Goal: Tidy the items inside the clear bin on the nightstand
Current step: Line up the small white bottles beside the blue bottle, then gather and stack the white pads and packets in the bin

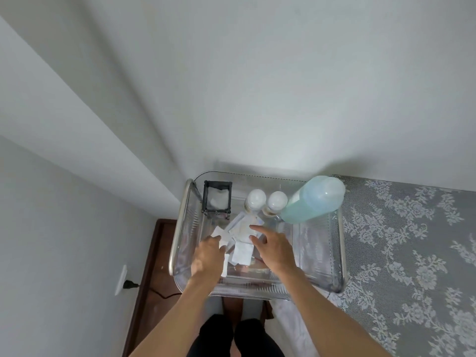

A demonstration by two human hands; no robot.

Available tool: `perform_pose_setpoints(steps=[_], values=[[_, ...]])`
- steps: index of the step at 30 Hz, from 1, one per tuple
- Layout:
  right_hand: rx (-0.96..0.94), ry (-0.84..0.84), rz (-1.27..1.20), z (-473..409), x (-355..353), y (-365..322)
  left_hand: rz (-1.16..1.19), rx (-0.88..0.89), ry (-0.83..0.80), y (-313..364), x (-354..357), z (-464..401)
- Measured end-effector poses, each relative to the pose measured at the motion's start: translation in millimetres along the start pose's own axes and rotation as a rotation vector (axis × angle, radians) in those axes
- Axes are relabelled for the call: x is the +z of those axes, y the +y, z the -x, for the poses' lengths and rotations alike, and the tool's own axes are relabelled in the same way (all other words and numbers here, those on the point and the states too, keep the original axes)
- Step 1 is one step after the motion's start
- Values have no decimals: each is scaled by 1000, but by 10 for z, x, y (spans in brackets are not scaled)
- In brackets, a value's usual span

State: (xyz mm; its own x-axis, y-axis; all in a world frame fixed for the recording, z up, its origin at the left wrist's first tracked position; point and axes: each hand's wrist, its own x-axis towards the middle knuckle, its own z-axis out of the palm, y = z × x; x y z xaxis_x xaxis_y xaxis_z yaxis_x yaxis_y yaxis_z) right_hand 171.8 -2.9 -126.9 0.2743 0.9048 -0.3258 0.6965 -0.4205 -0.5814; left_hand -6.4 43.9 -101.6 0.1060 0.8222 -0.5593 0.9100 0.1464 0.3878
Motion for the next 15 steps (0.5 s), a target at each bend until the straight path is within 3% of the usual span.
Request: perform_pose_setpoints(steps=[6, 15], values=[[32, 4, 69, -51, 57, 130, -111, 9, 69, -107, 110, -151], [25, 84, 103, -124, 136, 120, -59, 59, 133, -86, 40, -263]])
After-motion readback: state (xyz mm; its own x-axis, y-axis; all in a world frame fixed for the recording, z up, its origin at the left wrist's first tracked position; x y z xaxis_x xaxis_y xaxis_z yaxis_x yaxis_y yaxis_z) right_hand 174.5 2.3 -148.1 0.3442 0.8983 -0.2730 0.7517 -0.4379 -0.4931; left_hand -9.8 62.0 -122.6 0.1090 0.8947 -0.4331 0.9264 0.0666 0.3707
